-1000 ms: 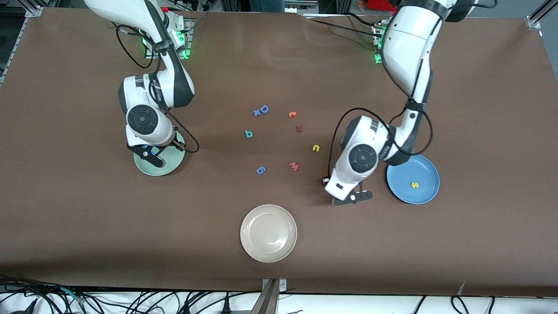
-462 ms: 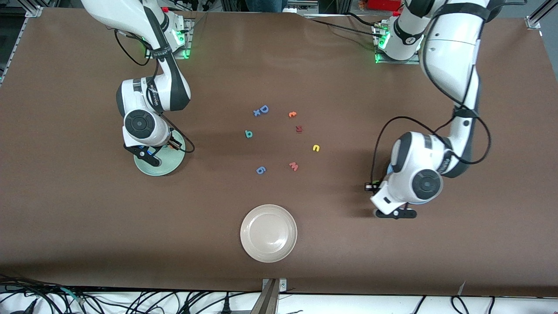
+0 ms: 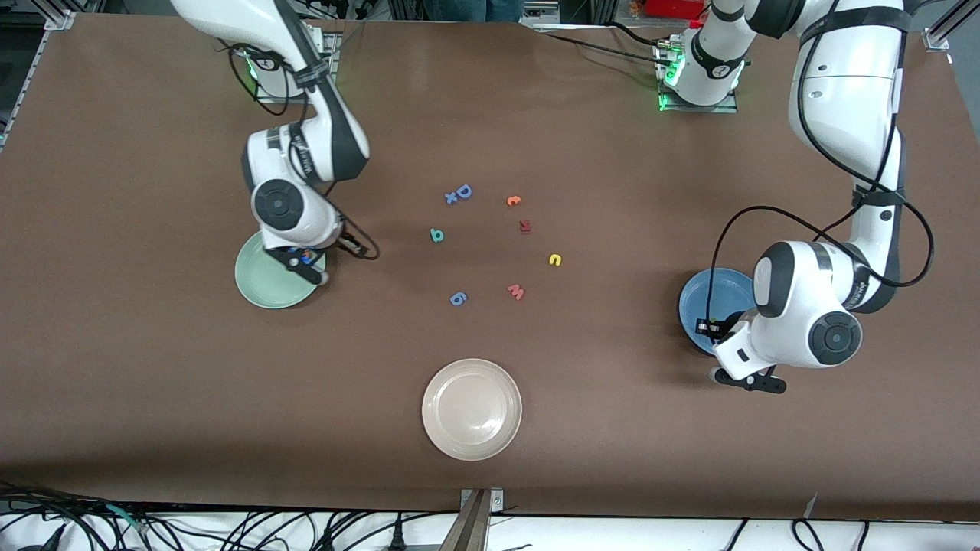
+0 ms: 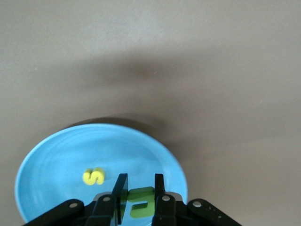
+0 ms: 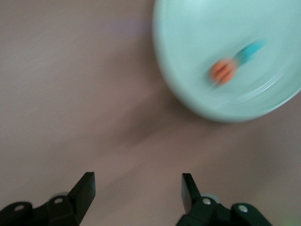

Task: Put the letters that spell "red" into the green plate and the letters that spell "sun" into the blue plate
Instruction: 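Drop orange e on the green plate while the left gripper drops green U, then grasp teal letter with the right gripper while the left gripper reaches yellow U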

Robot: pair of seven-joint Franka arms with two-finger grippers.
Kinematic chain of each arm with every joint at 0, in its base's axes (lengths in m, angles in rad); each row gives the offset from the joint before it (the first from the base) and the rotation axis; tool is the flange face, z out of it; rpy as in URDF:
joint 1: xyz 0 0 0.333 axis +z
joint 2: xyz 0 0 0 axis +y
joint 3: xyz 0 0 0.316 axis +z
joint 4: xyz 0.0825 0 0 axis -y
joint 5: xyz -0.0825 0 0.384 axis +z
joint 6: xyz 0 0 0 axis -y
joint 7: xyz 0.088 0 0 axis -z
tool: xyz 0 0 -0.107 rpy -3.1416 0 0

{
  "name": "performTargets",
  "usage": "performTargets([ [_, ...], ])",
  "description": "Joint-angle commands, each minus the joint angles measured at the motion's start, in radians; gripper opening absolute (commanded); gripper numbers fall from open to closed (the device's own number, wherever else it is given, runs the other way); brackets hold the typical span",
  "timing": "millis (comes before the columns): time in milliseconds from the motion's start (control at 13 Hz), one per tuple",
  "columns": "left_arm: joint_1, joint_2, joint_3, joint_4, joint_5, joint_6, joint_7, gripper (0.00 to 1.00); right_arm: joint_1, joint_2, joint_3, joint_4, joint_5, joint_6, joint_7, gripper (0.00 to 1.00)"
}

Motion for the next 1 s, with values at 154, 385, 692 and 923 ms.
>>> performTargets([
  [154,0.022,-0.015,-0.005,-0.015,0.031,-0.020,0.108,0.90,0.092,0.096,0.097,0.021,0.103,0.266,0.254,0.80],
  [385,0.024,-0.018,-0.005,-0.017,0.031,-0.027,0.111,1.00,0.147,0.130,0.097,0.012,0.100,0.300,0.272,0.79],
  [692,0.007,-0.051,-0.031,-0.041,0.011,-0.051,0.033,1.00,0.183,0.151,0.093,-0.017,0.103,0.347,0.272,0.73],
  [923,-0.002,-0.128,-0.124,-0.115,0.011,-0.022,-0.103,1.00,0.184,0.161,0.093,-0.045,0.103,0.412,0.273,0.67],
])
